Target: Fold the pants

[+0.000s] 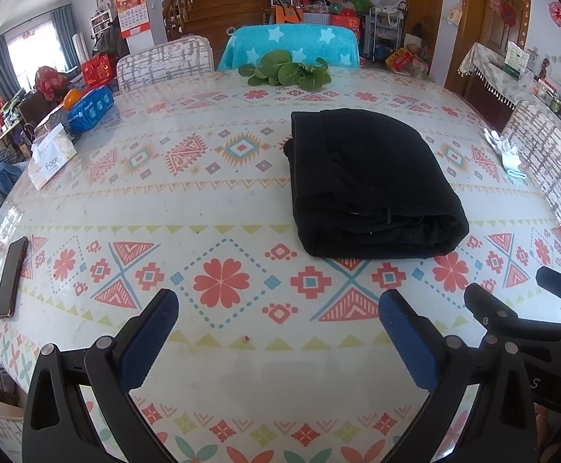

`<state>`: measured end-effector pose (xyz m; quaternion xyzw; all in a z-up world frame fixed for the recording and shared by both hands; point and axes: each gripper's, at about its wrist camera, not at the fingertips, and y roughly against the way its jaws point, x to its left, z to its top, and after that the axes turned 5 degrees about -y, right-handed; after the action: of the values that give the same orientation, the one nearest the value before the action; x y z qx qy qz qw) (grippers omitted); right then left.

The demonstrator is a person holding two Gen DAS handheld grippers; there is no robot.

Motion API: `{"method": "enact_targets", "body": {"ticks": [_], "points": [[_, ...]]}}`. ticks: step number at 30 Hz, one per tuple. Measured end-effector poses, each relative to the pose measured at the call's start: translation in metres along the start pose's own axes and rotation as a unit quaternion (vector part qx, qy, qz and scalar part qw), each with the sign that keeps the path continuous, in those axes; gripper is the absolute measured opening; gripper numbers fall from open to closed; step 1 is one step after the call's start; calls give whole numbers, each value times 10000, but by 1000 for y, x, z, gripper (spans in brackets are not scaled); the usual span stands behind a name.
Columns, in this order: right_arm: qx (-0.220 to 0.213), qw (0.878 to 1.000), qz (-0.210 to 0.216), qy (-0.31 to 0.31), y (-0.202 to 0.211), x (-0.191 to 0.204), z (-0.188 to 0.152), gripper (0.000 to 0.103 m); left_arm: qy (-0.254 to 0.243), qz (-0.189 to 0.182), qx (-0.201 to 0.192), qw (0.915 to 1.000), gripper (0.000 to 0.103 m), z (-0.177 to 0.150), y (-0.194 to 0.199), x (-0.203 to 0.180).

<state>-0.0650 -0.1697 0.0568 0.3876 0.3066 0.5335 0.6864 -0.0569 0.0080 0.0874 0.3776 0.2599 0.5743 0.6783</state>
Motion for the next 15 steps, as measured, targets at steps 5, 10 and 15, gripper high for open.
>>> {"method": "enact_targets", "body": {"ticks": [5, 10, 15], "points": [[28, 10000, 13, 23, -2, 0, -1, 103, 34, -17, 78, 10000, 103, -2, -3, 0], [62, 10000, 21, 23, -4, 0, -3, 103, 23, -25, 134, 9999, 103, -3, -6, -1], [90, 9999, 33, 34, -6, -1, -4, 103, 44, -109, 113, 9999, 103, -3, -6, -3]]}}
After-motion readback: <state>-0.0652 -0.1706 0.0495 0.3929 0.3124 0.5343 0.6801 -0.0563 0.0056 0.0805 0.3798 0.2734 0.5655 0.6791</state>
